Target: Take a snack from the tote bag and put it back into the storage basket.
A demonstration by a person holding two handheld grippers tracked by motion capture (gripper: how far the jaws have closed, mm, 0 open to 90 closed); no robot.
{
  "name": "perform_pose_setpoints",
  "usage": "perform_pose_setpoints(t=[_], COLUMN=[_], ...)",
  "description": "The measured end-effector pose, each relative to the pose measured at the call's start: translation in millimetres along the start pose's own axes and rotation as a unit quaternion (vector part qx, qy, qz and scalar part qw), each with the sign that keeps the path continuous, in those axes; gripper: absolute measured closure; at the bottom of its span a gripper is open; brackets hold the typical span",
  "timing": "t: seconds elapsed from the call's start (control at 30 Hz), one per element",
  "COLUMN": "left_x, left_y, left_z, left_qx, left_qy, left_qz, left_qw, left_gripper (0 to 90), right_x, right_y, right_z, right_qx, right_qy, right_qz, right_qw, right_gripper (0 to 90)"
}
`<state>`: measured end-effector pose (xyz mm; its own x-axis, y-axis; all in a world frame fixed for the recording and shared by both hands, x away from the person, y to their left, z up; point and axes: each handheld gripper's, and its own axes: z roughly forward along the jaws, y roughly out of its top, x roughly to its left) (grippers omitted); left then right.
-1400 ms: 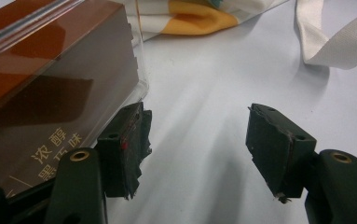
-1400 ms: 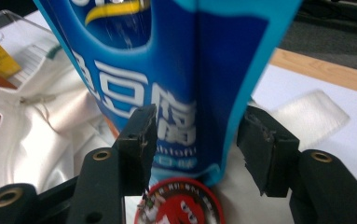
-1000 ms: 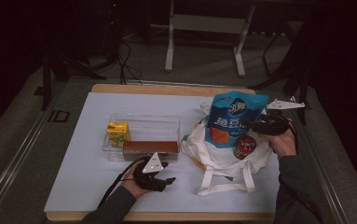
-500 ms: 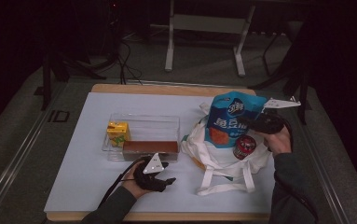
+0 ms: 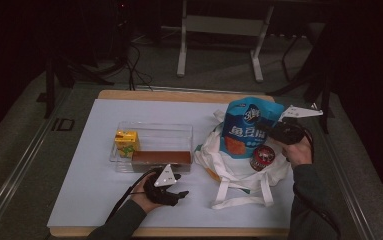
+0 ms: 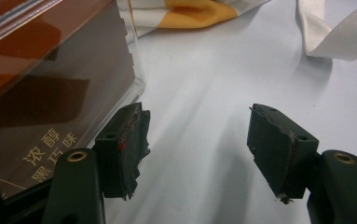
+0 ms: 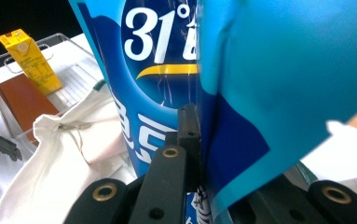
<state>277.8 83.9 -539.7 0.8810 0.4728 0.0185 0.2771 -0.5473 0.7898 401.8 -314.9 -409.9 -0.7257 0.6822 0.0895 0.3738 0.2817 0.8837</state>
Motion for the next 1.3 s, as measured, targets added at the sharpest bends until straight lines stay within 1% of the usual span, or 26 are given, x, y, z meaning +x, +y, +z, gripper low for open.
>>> perform_pose_setpoints(t=[0.07,0.27,0.53,0.8,0.87,0.97,1.17,1.3], left_x=[0.0,0.0,0.0,0.1,0.1,0.0,-0.1,-0.2], left_y=[0.0,0.0,0.0,0.1,0.1,0.1,0.1,0.2], left_z=[0.0,0.0,0.0,0.1,0.1,0.1,0.2,0.2], left_qx=[0.0,0.0,0.001,0.001,0.001,0.001,0.001,0.002], left_qy=[0.0,0.0,-0.001,-0.001,-0.001,-0.001,-0.001,-0.001], left_qz=[0.0,0.001,0.0,0.0,0.0,0.001,0.001,0.001], left_qw=[1.0,1.0,1.0,1.0,1.0,1.0,1.0,1.0], left_gripper=[36.7,36.6,36.7,36.6,36.6,36.6,36.6,36.6], right_x=[1.0,3.1,5.7,9.7,10.3,14.2,17.8,20.5], right_y=[1.9,8.2,20.9,35.7,37.3,46.5,54.8,58.9], right_z=[0.2,-0.9,-9.1,-15.5,-16.2,-19.7,-24.3,-28.1], right_qx=[-0.004,-0.019,-0.04,-0.051,-0.051,-0.052,-0.056,-0.052], right_qy=[-0.002,0.003,0.007,0.008,0.008,0.001,0.0,-0.001], right_qz=[-0.001,0.003,0.002,0.001,0.001,-0.007,-0.01,-0.016], right_qw=[1.0,0.9998,0.9992,0.9987,0.9987,0.9986,0.9984,0.9985], right_gripper=[88.3,88.5,88.7,88.8,88.8,88.9,88.9,88.9])
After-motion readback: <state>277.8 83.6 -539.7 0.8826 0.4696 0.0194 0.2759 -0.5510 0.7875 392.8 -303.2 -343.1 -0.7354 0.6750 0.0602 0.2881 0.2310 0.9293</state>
